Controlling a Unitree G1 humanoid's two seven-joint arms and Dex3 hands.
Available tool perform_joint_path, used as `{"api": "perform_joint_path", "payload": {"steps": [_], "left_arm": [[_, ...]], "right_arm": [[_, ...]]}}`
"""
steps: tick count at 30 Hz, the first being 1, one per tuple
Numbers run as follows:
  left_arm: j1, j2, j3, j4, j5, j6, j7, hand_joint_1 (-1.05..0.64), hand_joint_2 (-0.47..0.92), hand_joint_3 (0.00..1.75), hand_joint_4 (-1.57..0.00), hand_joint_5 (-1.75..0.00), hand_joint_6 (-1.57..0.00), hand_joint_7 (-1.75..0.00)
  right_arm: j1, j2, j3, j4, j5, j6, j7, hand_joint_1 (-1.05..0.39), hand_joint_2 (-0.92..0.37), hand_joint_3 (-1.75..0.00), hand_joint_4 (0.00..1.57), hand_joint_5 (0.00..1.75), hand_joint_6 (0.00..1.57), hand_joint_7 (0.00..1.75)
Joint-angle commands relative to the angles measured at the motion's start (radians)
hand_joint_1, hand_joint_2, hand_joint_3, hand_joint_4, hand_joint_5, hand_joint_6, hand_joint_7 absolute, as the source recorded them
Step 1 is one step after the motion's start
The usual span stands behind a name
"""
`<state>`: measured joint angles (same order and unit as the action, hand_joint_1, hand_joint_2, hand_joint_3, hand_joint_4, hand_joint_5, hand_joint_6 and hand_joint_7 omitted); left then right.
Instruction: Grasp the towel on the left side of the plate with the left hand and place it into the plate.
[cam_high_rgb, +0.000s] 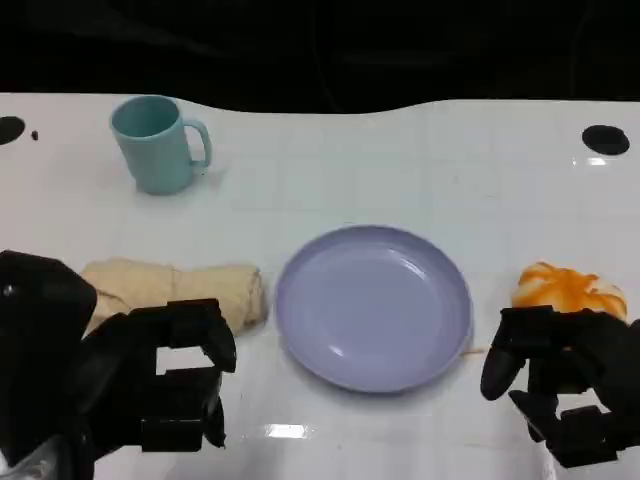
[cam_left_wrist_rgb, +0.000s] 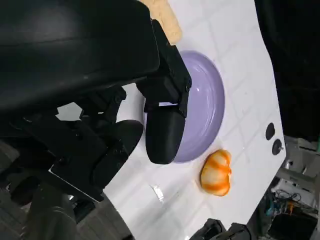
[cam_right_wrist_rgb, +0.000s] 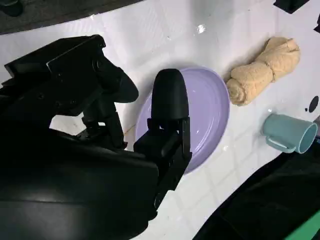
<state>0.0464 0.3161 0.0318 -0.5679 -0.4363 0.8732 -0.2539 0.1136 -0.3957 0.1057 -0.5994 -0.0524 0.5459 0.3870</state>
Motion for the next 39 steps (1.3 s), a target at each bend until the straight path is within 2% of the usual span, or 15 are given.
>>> {"api": "perform_joint_path", "payload": {"steps": [1, 8, 10, 13, 16, 19, 20, 23, 24, 27, 30, 34, 35, 39], "left_arm": [[0.0, 0.018, 0.007, -0.013, 0.005, -0.01, -0.008, -0.03, 0.46, 1.4, -0.84, -1.75, -0.77, -1.63], [0.001, 0.009, 0.02, -0.008, 0.001, -0.019, -0.005, -0.03, 0.49, 1.36, -0.83, -1.75, -0.77, -1.6], [-0.001, 0.001, 0.029, -0.005, -0.002, -0.023, -0.001, -0.05, 0.56, 1.23, -0.76, -1.74, -0.71, -1.53], [-0.001, -0.004, 0.038, -0.003, 0.008, -0.035, 0.009, -0.06, 0.61, 1.13, -0.7, -1.68, -0.68, -1.42], [0.003, -0.001, 0.033, -0.01, 0.04, -0.071, 0.019, -0.08, 0.6, 1.07, -0.65, -1.56, -0.66, -1.23], [0.013, 0.018, 0.015, -0.02, 0.096, -0.139, 0.012, -0.1, 0.64, 0.95, -0.61, -1.35, -0.66, -0.9], [0.014, 0.033, 0.005, -0.02, 0.125, -0.176, 0.003, -0.13, 0.66, 0.9, -0.58, -1.24, -0.65, -0.71], [0.011, 0.07, -0.019, -0.007, 0.2, -0.274, -0.016, -0.18, 0.77, 0.66, -0.54, -1.03, -0.67, -0.36], [0.009, 0.083, -0.026, 0.001, 0.224, -0.304, -0.022, -0.21, 0.84, 0.48, -0.53, -0.96, -0.67, -0.25], [-0.012, 0.126, -0.039, 0.024, 0.276, -0.363, -0.054, -0.29, 0.91, 0.27, -0.41, -0.82, -0.58, -0.11], [-0.04, 0.162, -0.077, 0.06, 0.385, -0.453, -0.046, -0.34, 0.91, 0.11, -0.28, -0.69, -0.49, -0.03], [-0.086, 0.214, -0.139, 0.104, 0.56, -0.532, -0.039, -0.39, 0.91, 0.03, -0.17, -0.6, -0.4, 0.0], [-0.099, 0.228, -0.155, 0.113, 0.604, -0.542, -0.04, -0.41, 0.91, 0.02, -0.16, -0.58, -0.38, 0.0], [-0.177, 0.272, -0.238, 0.161, 0.802, -0.54, -0.052, -0.48, 0.89, 0.0, -0.24, -0.33, -0.31, 0.0]], "right_arm": [[-0.006, -0.012, -0.004, 0.001, 0.002, -0.003, 0.002, 0.03, -0.58, -1.09, 0.69, 1.75, 0.67, 1.5], [-0.003, -0.014, -0.003, 0.008, -0.002, -0.025, 0.003, 0.03, -0.58, -1.08, 0.69, 1.75, 0.67, 1.5], [-0.002, -0.014, -0.001, 0.006, -0.004, -0.025, 0.002, 0.03, -0.58, -1.08, 0.69, 1.75, 0.67, 1.5], [-0.003, -0.014, 0.003, 0.004, -0.008, -0.024, 0.0, 0.03, -0.58, -1.08, 0.69, 1.75, 0.67, 1.49], [-0.004, -0.015, 0.01, 0.002, -0.016, -0.026, -0.002, 0.03, -0.57, -1.08, 0.69, 1.75, 0.67, 1.49], [-0.003, -0.014, 0.016, 0.0, -0.024, -0.03, -0.004, 0.03, -0.57, -1.09, 0.69, 1.74, 0.68, 1.49], [-0.003, -0.012, 0.017, -0.002, -0.025, -0.028, -0.005, 0.03, -0.57, -1.09, 0.7, 1.74, 0.68, 1.49], [-0.002, -0.008, 0.017, -0.003, -0.026, -0.026, -0.007, 0.03, -0.57, -1.09, 0.71, 1.75, 0.68, 1.48], [-0.001, -0.008, 0.017, -0.003, -0.026, -0.027, -0.007, 0.03, -0.57, -1.09, 0.71, 1.75, 0.68, 1.48], [-0.006, -0.01, 0.021, -0.01, -0.034, -0.01, -0.008, 0.02, -0.56, -1.09, 0.71, 1.75, 0.69, 1.47], [-0.007, -0.009, 0.022, -0.012, -0.036, -0.004, -0.006, 0.02, -0.56, -1.1, 0.71, 1.75, 0.69, 1.47], [-0.003, -0.007, 0.02, -0.005, -0.036, -0.02, -0.005, 0.02, -0.56, -1.1, 0.71, 1.75, 0.69, 1.47], [-0.002, -0.005, 0.019, -0.006, -0.035, -0.019, -0.006, 0.03, -0.56, -1.1, 0.71, 1.75, 0.69, 1.47], [-0.002, -0.002, 0.022, -0.01, -0.036, -0.014, -0.008, 0.03, -0.56, -1.1, 0.71, 1.75, 0.69, 1.47]]}}
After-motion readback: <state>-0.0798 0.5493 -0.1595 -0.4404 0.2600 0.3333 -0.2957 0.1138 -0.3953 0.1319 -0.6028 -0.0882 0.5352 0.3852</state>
